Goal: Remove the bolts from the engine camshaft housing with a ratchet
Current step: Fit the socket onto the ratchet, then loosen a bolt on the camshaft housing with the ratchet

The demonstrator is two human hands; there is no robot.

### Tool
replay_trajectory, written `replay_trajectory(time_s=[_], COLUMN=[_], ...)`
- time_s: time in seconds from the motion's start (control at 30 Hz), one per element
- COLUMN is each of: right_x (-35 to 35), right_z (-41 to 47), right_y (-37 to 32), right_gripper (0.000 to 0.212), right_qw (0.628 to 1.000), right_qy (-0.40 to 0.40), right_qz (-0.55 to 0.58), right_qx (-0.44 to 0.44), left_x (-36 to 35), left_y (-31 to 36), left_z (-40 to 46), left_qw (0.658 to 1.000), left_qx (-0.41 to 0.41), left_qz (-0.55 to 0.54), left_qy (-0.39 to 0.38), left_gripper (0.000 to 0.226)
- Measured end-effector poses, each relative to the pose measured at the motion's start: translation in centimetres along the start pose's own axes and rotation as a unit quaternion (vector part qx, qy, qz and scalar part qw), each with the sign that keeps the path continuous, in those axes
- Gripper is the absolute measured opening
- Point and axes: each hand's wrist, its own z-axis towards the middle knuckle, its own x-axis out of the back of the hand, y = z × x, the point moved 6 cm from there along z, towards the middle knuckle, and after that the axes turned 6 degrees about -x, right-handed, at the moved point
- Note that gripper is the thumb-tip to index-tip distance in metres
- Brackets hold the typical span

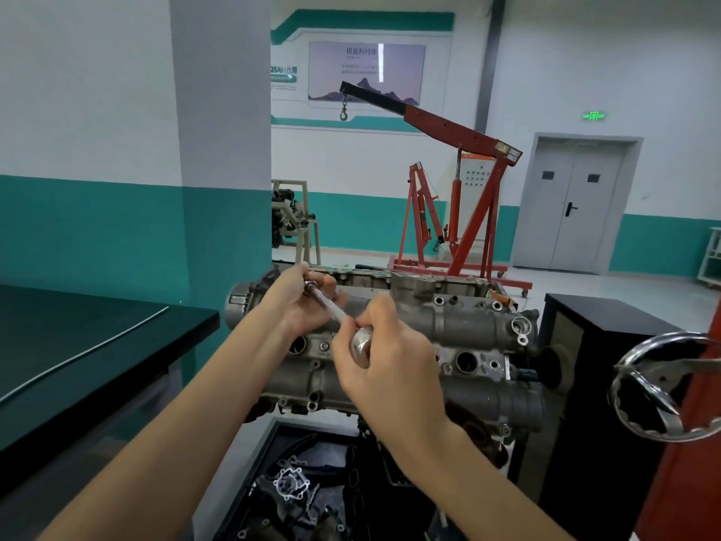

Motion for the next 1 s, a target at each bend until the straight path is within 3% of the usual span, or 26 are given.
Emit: replay_trajectory(time_s=[0.07, 0.13, 0.23, 0.33, 0.43, 0.5, 0.63, 0.7, 0.8, 0.83, 0.93, 1.0], right_x=[0.0, -0.2, -1.3, -1.5, -2.5, -3.7, -6.3, -7.2, -8.3, -8.7, -10.1, -10.9], right_z=[0.3, 0.8, 1.3, 2.1, 2.9, 2.9, 1.8, 1.6, 1.5, 1.7, 2.4, 2.7], right_y=[0.5, 0.7, 0.3, 0.0, -1.1, -2.0, -3.2, -3.5, -4.5, -4.8, -5.3, -5.2], right_gripper=[0.021, 0.017, 0.015, 0.013, 0.015, 0.019, 0.022, 0.021, 0.020, 0.019, 0.020, 0.023], right_qw=[1.000, 0.999, 0.990, 0.986, 0.976, 0.962, 0.926, 0.919, 0.914, 0.910, 0.886, 0.860], right_qy=[-0.017, -0.043, -0.127, -0.151, -0.186, -0.212, -0.248, -0.254, -0.251, -0.253, -0.270, -0.291], right_qz=[0.023, 0.001, -0.064, -0.055, -0.084, -0.135, -0.225, -0.237, -0.247, -0.251, -0.268, -0.275], right_qx=[-0.014, -0.004, 0.022, 0.038, 0.076, 0.111, 0.177, 0.186, 0.203, 0.213, 0.264, 0.318], left_x=[0.8, 1.6, 3.4, 5.9, 7.5, 7.6, 7.2, 7.0, 6.6, 6.6, 7.2, 7.6], left_y=[-0.3, -0.8, -1.6, -1.0, -0.6, -0.3, 0.3, 1.0, 1.4, 1.7, 2.7, 2.5], left_z=[-0.4, -0.7, -1.4, -2.3, -2.9, -3.0, -3.2, -3.5, -4.4, -4.6, -4.0, -3.2], left_qw=[0.999, 0.989, 0.940, 0.893, 0.843, 0.800, 0.759, 0.701, 0.553, 0.560, 0.623, 0.630], left_qx=[0.035, 0.065, 0.104, 0.115, 0.087, 0.025, -0.078, -0.122, -0.209, -0.245, -0.314, -0.312], left_qz=[0.025, 0.128, 0.315, 0.429, 0.527, 0.597, 0.642, 0.698, 0.802, 0.788, 0.711, 0.700], left_qy=[-0.005, -0.038, -0.080, -0.070, -0.057, -0.048, -0.082, -0.082, -0.080, -0.075, -0.082, -0.121], left_gripper=[0.041, 0.044, 0.045, 0.050, 0.055, 0.051, 0.036, 0.030, 0.025, 0.023, 0.021, 0.021])
